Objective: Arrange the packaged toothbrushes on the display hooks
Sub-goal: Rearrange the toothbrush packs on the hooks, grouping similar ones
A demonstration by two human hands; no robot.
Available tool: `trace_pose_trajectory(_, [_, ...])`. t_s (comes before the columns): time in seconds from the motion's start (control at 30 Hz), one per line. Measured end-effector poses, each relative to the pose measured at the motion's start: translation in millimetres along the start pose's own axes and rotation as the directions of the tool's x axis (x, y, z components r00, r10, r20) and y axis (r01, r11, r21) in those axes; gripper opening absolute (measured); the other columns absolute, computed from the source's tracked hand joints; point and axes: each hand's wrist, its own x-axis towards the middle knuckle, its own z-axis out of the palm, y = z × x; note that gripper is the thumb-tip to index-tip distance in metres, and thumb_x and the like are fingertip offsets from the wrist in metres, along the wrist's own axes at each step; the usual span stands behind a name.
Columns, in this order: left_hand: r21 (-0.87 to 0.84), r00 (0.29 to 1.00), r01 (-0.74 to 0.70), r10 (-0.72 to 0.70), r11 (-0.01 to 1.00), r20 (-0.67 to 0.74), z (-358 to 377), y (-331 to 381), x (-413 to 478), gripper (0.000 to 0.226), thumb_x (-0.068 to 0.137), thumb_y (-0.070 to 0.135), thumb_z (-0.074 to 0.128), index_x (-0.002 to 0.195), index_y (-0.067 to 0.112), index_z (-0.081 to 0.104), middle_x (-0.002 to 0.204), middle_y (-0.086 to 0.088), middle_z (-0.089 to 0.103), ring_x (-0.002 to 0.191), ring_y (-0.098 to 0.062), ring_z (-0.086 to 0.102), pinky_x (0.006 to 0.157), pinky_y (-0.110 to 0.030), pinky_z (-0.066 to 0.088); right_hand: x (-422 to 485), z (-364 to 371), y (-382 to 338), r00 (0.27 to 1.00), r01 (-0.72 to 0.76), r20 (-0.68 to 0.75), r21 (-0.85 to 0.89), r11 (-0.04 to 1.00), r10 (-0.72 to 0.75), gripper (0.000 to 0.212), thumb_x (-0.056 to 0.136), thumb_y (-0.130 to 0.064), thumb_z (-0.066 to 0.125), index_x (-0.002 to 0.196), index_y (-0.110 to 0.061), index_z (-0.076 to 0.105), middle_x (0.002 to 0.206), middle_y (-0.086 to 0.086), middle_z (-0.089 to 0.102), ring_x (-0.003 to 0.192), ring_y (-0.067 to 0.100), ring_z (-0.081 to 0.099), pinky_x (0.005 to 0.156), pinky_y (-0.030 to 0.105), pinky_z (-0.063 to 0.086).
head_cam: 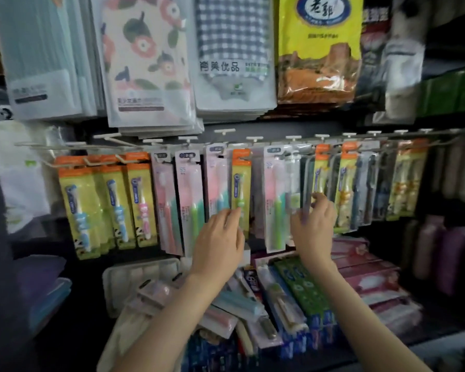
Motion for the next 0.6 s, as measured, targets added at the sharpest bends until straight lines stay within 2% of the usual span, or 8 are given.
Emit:
trace_pose_trajectory(0.07, [0.01, 0.999, 0.016, -0.016, 1.0, 0.027, 11.4, 6.7, 6.9, 0.044, 0.08, 0.006, 0.066, 0.122, 0.008, 0.058, 0.106, -0.01, 0.064, 0.088, -0.025, 0.065, 0.067, -0.033, 0.055, 15.6, -2.3, 22.9, 0.995, -0.091, -0.037, -0.053, 0.994, 0.089, 0.049, 0.088, -0.014, 0.06, 0.128, 0.008, 0.04, 0.115, 0.024, 0.048, 0.109, 0.04, 0.045, 0.092, 0.047, 0.041])
trace_pose_trajectory(0.13, [0.016, 0.994, 0.077, -0.078, 0.997, 0.075, 21.0, 12.0, 12.7, 0.048, 0.089, 0.012, 0.056, 0.136, 0.013, 0.047, 0.123, -0.009, 0.056, 0.099, -0.025, 0.062, 0.071, -0.032, 0.053, 29.5, -6.6, 38.8, 0.986, -0.162, -0.055, -0.075, 0.984, 0.158, 0.059, 0.09, -0.024, 0.06, 0.134, 0.006, 0.035, 0.123, 0.024, 0.045, 0.116, 0.04, 0.041, 0.099, 0.047, 0.036])
trace_pose_trajectory(0.2, [0.008, 0.985, 0.144, -0.144, 0.99, 0.093, 31.9, 13.9, 16.7, 0.052, 0.095, 0.017, 0.046, 0.145, 0.019, 0.033, 0.137, -0.007, 0.044, 0.107, -0.024, 0.057, 0.073, -0.03, 0.051, 41.5, -12.6, 48.9, 0.985, -0.16, -0.076, -0.09, 0.983, 0.153, 0.065, 0.09, -0.031, 0.061, 0.136, 0.006, 0.033, 0.126, 0.023, 0.044, 0.118, 0.039, 0.039, 0.099, 0.045, 0.032])
trace_pose_trajectory(0.27, [-0.022, 0.983, 0.169, -0.167, 0.985, 0.071, 40.6, 16.8, 18.4, 0.054, 0.096, 0.017, 0.044, 0.147, 0.021, 0.029, 0.141, -0.007, 0.04, 0.11, -0.024, 0.055, 0.075, -0.031, 0.053, 52.8, -19.0, 57.7, 0.984, -0.17, -0.083, -0.117, 0.978, 0.161, 0.071, 0.088, -0.034, 0.063, 0.139, 0.003, 0.03, 0.13, 0.022, 0.041, 0.12, 0.04, 0.038, 0.1, 0.046, 0.032])
trace_pose_trajectory(0.37, [-0.069, 0.985, 0.167, -0.164, 0.984, 0.045, 49.1, 26.9, 19.0, 0.054, 0.094, 0.013, 0.048, 0.145, 0.017, 0.032, 0.14, -0.01, 0.043, 0.114, -0.025, 0.054, 0.082, -0.035, 0.055, 70.7, -21.3, 79.6, 0.967, -0.24, 0.059, -0.106, 0.965, 0.247, 0.078, 0.085, -0.036, 0.066, 0.142, -0.001, 0.025, 0.135, 0.021, 0.041, 0.123, 0.038, 0.039, 0.099, 0.049, 0.035])
trace_pose_trajectory(0.47, [-0.098, 0.995, 0.092, -0.096, 0.991, -0.035, 56.0, 37.4, 19.3, 0.054, 0.087, 0.003, 0.056, 0.138, 0.01, 0.041, 0.132, -0.013, 0.05, 0.11, -0.028, 0.058, 0.083, -0.035, 0.053, 82.1, -24.1, 97.6, 0.905, -0.358, 0.263, 0.048, 0.932, 0.334, 0.057, 0.088, -0.028, 0.063, 0.133, -0.005, 0.037, 0.112, 0.012, 0.054, 0.102, 0.03, 0.054, 0.082, 0.044, 0.049])
trace_pose_trajectory(0.53, [-0.108, 0.996, 0.049, -0.057, 0.993, -0.067, 57.0, 43.6, 22.8, 0.054, 0.084, 0.0, 0.059, 0.134, 0.012, 0.042, 0.128, -0.013, 0.052, 0.106, -0.027, 0.06, 0.079, -0.032, 0.053, 82.6, -29.7, 100.7, 0.914, -0.318, 0.284, 0.057, 0.946, 0.29, 0.041, 0.089, -0.023, 0.06, 0.122, -0.005, 0.044, 0.105, 0.009, 0.051, 0.09, 0.026, 0.053, 0.072, 0.036, 0.044])
trace_pose_trajectory(0.6, [-0.101, 0.996, -0.003, -0.006, 0.995, -0.092, 56.2, 51.9, 28.2, 0.053, 0.082, -0.001, 0.062, 0.131, 0.013, 0.044, 0.124, -0.013, 0.055, 0.098, -0.026, 0.062, 0.072, -0.029, 0.053, 81.3, -36.5, 100.0, 0.928, -0.215, 0.316, 0.019, 0.976, 0.198, 0.039, 0.091, -0.02, 0.057, 0.125, -0.006, 0.043, 0.113, 0.01, 0.046, 0.089, 0.027, 0.052, 0.069, 0.033, 0.04])
